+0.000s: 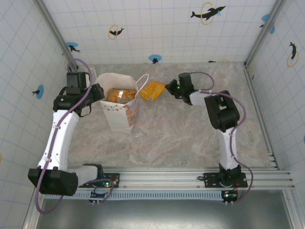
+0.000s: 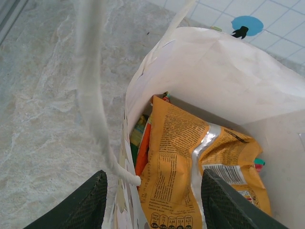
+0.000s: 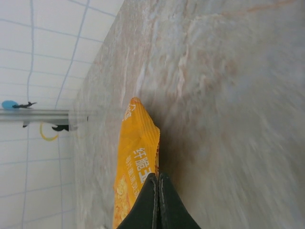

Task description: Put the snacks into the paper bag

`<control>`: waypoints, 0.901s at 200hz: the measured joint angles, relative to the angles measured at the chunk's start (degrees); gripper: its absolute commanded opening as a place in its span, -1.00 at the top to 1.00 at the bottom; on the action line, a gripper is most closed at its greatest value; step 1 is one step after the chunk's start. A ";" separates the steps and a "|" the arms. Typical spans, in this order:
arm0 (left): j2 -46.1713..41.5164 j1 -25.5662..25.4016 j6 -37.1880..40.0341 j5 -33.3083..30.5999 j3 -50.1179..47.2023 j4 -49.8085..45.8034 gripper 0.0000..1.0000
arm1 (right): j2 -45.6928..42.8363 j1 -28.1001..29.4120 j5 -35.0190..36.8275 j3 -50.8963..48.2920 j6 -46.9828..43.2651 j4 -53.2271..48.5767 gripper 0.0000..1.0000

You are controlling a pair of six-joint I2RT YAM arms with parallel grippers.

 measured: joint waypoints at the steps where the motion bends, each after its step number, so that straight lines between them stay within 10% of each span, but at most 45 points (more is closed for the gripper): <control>1: 0.00 0.00 0.00 0.00 0.00 0.00 -0.09 | -0.26 -0.02 -0.02 -0.31 -0.02 0.02 1.00; 115: -1.11 0.02 1.42 1.25 0.00 -0.04 -0.08 | -26.01 -9.03 -7.58 -22.27 -20.22 -20.87 1.00; 147: -1.14 0.02 1.51 1.46 0.00 -0.04 -0.09 | -24.90 -12.33 -8.79 -20.65 -27.54 -30.84 0.14; 180: -1.14 0.02 1.55 1.49 0.00 -0.07 -0.08 | -24.37 -13.55 -7.50 -16.09 -32.85 -37.62 -0.01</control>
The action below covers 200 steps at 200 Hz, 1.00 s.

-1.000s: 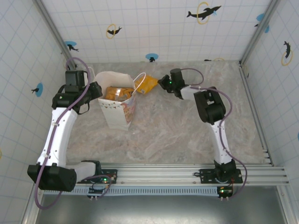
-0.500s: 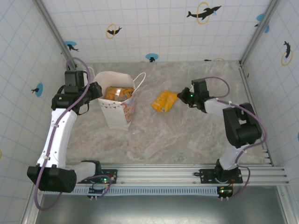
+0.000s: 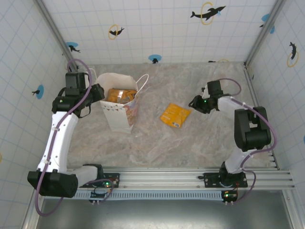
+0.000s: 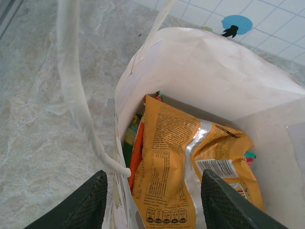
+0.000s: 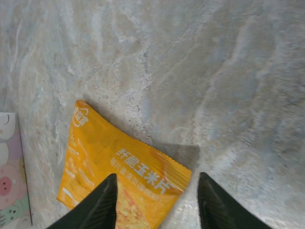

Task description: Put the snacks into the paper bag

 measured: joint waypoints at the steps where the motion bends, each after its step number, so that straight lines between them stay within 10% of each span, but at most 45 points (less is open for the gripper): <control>1: 0.00 0.00 0.00 0.00 0.00 0.02 -0.08 | 0.00 0.04 0.15 0.28 -0.17 -0.28 -0.01; 139: -0.22 0.00 1.27 0.42 0.00 0.00 -0.08 | -5.86 20.55 17.92 -2.64 5.97 -11.15 -0.08; 200: -0.22 -0.02 1.27 0.44 0.00 0.00 -0.08 | 0.13 21.68 19.61 -0.90 5.60 -11.32 0.36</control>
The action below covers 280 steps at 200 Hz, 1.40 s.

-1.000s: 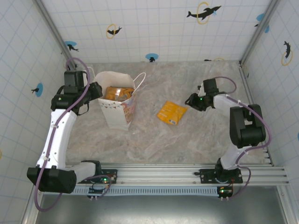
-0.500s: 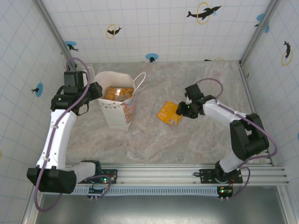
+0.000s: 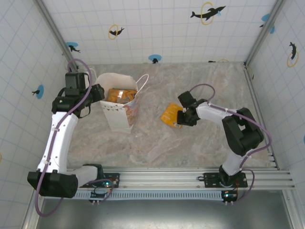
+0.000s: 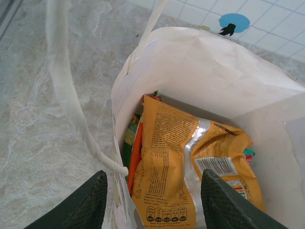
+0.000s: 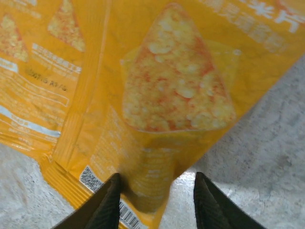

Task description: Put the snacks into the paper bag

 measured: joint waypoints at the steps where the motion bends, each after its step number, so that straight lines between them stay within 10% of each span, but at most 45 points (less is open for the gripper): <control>1: 0.00 0.02 0.00 0.00 0.00 0.00 -0.08 | 0.00 0.02 0.00 0.02 -0.09 0.02 0.37; 62: 0.00 0.00 0.00 -0.02 0.00 0.00 -0.08 | -0.04 0.11 0.81 0.02 -0.85 0.96 1.00; 167: 0.00 0.00 0.00 -0.04 0.00 0.00 -0.08 | -15.28 2.71 9.07 1.81 -3.37 -0.52 1.00; 280: 2.32 0.02 -0.28 -2.67 0.02 0.42 0.06 | -18.25 13.27 16.90 31.06 -12.44 -1.22 1.00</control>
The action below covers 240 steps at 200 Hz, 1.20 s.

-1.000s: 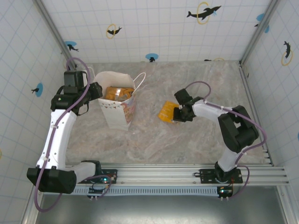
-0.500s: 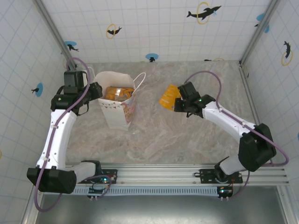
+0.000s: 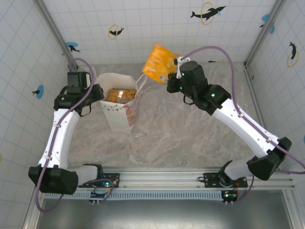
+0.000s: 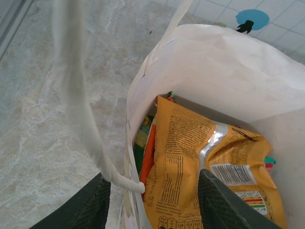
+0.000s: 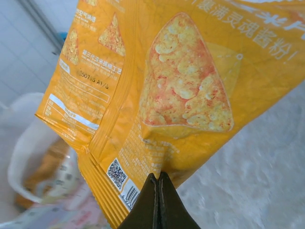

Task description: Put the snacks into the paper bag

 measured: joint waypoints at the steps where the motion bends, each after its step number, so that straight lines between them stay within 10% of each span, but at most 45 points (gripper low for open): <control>1: 0.02 0.00 0.00 -0.02 0.00 0.02 0.06 | 0.22 0.28 0.02 0.48 -0.15 0.04 1.00; 76: 1.05 0.26 -0.22 0.46 -1.42 2.47 0.54 | 12.00 8.57 -0.90 17.03 -4.48 0.52 1.00; 240: 0.90 0.35 -0.20 0.22 -2.43 3.10 0.57 | 31.12 8.63 -15.28 29.97 7.41 -11.93 0.82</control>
